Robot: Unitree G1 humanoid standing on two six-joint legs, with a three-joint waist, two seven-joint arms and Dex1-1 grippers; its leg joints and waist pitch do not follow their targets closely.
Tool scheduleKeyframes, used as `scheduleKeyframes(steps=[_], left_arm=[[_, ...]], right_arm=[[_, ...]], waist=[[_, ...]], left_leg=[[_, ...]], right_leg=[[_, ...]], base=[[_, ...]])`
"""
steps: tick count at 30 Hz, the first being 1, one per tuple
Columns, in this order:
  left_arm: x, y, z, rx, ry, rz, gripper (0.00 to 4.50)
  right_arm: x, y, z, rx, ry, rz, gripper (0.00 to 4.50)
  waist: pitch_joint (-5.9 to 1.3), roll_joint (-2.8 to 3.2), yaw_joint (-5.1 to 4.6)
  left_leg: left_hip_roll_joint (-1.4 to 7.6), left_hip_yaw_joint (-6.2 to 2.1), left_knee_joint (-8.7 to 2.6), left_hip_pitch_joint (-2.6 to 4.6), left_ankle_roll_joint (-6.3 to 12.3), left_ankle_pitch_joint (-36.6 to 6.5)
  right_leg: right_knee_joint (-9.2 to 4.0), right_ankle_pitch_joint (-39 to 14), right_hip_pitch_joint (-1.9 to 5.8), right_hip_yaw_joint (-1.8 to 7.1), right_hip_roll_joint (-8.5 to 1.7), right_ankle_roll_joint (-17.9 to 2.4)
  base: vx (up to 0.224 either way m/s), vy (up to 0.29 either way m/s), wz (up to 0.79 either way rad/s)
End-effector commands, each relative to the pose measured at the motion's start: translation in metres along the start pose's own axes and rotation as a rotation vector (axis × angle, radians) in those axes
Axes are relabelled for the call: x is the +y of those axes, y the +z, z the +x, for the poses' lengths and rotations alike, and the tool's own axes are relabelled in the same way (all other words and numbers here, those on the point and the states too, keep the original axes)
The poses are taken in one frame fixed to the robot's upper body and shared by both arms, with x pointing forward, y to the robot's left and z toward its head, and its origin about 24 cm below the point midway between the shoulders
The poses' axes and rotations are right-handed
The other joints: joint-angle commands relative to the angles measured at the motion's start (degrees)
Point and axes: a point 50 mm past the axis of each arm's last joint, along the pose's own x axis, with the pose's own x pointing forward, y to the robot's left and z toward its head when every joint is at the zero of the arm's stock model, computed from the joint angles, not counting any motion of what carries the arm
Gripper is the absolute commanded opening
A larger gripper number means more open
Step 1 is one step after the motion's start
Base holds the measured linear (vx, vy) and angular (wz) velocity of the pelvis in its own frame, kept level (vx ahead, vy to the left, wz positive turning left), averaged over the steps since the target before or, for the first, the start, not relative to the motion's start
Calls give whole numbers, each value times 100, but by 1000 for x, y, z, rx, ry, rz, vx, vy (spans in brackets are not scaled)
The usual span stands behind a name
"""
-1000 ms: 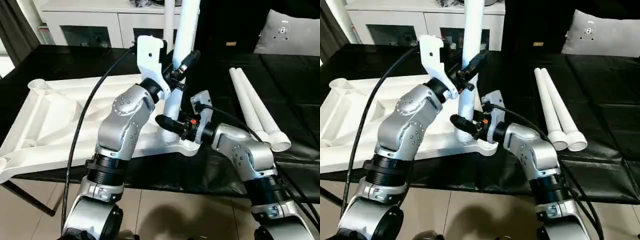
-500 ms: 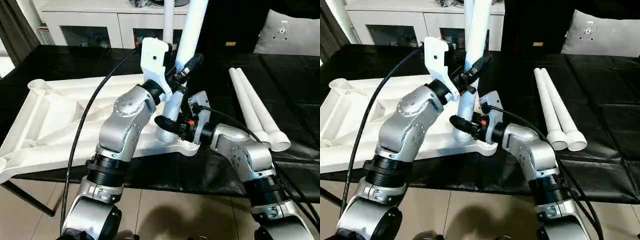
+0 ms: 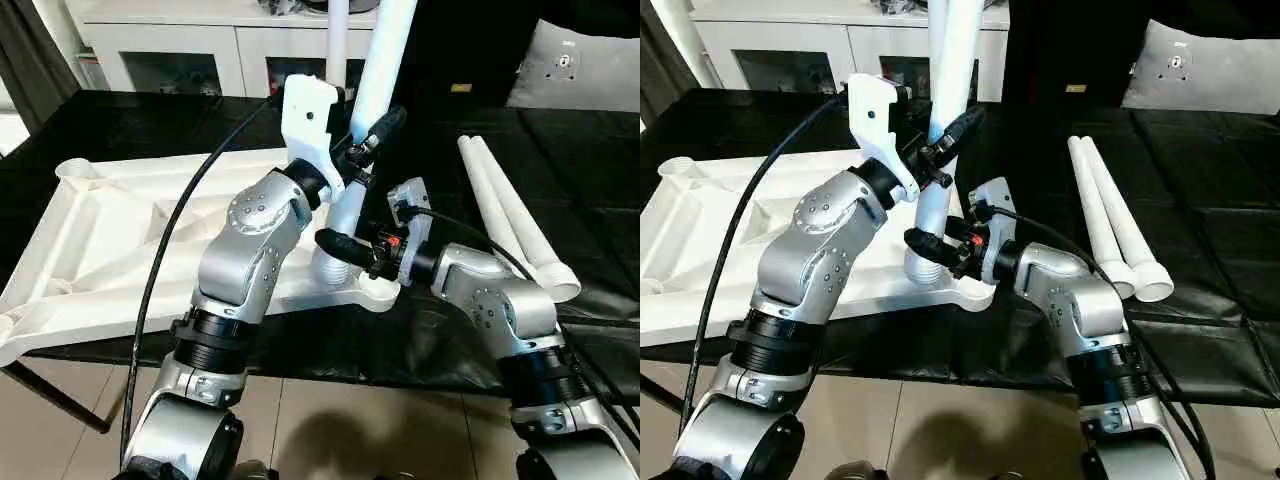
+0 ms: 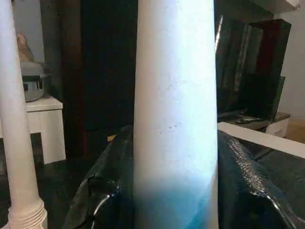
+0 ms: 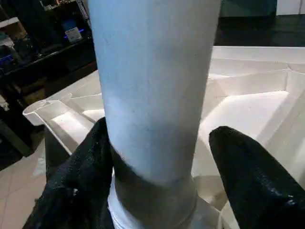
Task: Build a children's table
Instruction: Pick table leg
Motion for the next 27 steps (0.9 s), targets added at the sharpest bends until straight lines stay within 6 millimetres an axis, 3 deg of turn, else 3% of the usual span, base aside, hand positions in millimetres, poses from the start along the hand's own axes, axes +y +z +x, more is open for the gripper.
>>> scheduleKeyframes(steps=[1, 7, 8, 16, 27], left_arm=[[-2, 1, -1, -9, -11, 15, 175], [-4, 0, -1, -6, -24, 18, 175], [-4, 0, -1, -6, -25, 18, 175], [-6, 0, 0, -7, -35, 18, 175], [-12, 0, 1, -5, -77, -31, 175]], right_arm=[[4, 7, 0, -29, 29, -20, 334], [4, 5, 3, -29, 26, -21, 285], [3, 4, 4, -28, 25, -21, 257], [1, 1, 2, -14, 14, -13, 198], [2, -5, 5, -16, -22, -3, 188]], waist=[[-465, -129, 16], [-458, -141, 15], [-460, -140, 15], [-464, -129, 12], [-463, -91, 9]], left_leg=[[131, -22, -306, 17, 411, -221], [137, -21, -313, 19, 404, -271], [139, -21, -313, 23, 403, -268], [133, -20, -306, 16, 420, -228], [134, -27, -313, 20, 365, -290]], right_leg=[[-350, -698, 412, 250, -403, -936], [-358, -820, 405, 249, -413, -916], [-356, -820, 403, 249, -410, -913], [-351, -740, 409, 251, -408, -934], [-360, -752, 401, 246, -402, -946]], base=[[0, 0, 0], [0, 0, 0], [0, 0, 0], [0, 0, 0], [0, 0, 0]])
